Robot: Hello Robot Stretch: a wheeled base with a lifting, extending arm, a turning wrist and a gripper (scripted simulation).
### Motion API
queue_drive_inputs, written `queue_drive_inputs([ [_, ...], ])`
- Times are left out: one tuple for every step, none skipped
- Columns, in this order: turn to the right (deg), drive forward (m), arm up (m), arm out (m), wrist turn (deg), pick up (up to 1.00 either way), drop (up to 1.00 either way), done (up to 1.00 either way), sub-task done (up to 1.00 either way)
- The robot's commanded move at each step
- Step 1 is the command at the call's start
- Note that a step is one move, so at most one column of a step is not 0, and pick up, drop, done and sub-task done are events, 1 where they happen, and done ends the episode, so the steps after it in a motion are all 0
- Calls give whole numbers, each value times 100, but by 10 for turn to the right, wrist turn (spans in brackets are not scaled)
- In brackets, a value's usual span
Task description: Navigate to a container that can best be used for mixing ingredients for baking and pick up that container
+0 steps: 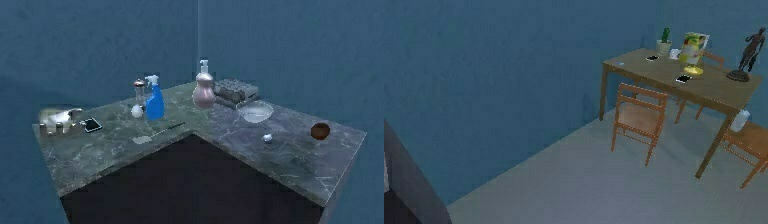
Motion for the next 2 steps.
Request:
queue_drive_inputs([
  [0, 20, 0, 0, 0, 0, 0, 0, 0],
  [-450, 0, 0, 0, 0, 0, 0, 0, 0],
])
